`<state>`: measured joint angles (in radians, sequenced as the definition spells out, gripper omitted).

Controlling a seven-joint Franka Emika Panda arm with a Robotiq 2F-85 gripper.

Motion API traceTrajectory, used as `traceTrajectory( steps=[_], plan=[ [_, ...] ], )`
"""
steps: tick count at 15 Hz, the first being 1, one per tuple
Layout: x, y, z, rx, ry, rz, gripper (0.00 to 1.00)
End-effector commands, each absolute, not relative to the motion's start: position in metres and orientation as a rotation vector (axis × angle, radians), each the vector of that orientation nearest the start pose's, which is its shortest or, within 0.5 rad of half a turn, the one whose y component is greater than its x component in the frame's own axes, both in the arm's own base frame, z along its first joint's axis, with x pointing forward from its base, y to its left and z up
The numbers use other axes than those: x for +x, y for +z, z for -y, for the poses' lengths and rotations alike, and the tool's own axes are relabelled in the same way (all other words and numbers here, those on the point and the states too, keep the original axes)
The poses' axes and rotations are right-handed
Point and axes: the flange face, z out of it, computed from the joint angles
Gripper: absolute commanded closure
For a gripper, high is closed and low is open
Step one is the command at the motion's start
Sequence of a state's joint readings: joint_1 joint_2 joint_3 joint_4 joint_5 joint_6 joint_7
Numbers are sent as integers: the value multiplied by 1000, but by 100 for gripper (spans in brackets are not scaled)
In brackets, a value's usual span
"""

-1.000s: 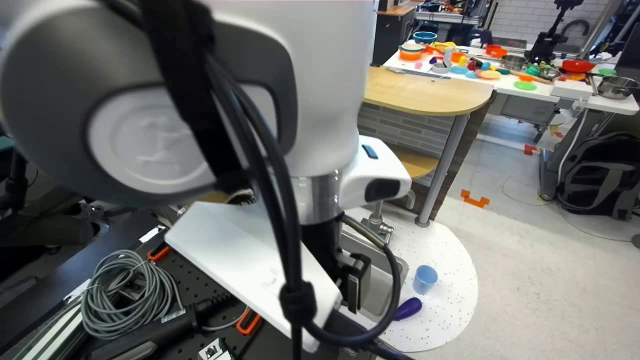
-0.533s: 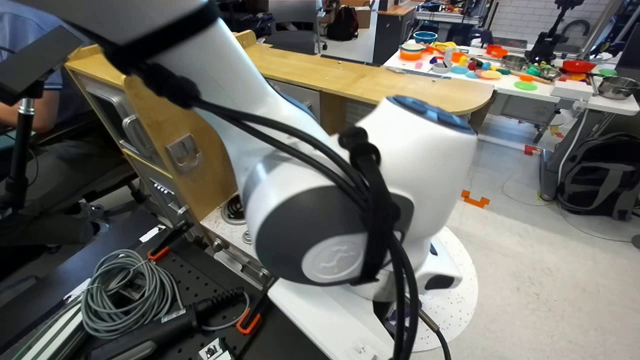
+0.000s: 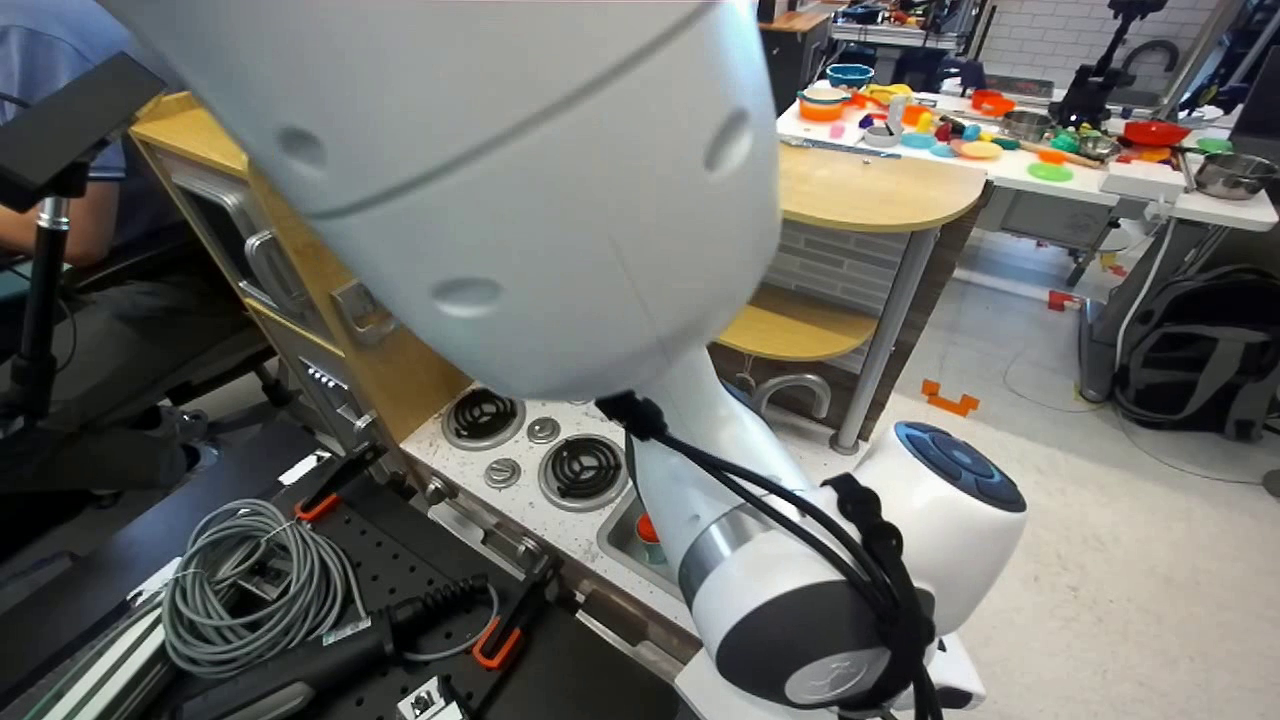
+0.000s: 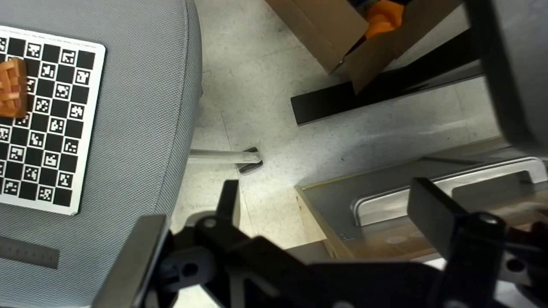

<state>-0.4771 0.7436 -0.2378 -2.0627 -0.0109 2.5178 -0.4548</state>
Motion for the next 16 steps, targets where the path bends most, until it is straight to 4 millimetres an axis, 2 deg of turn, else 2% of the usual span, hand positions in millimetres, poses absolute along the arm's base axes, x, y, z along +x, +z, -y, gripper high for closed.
traceTrajectory(
  steps=[1, 4, 8, 11, 16],
  plan=[
    [433, 27, 377, -3118, 434, -365, 0],
    [462, 23, 377, -3145, 352, -380, 0],
    [488, 20, 371, -3176, 229, -392, 0],
    [499, 15, 368, -3223, 116, -383, 0],
    [510, -6, 353, -3238, 68, -341, 0]
  ],
)
